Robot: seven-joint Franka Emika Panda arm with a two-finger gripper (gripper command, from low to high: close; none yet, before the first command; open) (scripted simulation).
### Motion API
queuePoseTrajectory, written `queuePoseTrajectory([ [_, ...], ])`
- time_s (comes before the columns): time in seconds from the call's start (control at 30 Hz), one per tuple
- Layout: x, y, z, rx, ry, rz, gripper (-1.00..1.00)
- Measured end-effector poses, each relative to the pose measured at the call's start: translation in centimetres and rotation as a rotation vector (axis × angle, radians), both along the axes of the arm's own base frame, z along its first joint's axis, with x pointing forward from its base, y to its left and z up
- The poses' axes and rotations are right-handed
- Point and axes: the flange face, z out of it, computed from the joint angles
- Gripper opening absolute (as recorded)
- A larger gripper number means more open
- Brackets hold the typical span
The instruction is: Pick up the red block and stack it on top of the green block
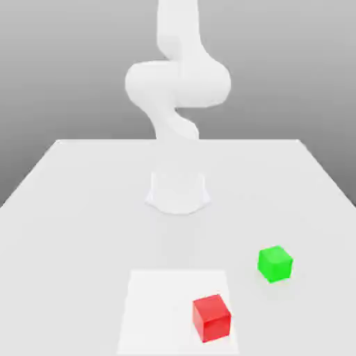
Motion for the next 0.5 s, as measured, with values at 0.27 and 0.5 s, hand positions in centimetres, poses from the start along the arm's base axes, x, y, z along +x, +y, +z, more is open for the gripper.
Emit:
queuePoseTrajectory([
  [0.27, 7.8, 1.9, -15.1, -0.039, 0.247, 0.098, 0.0],
  [0.5, 9.9, 3.7, -29.2, -0.076, 0.457, 0.185, 0.0],
])
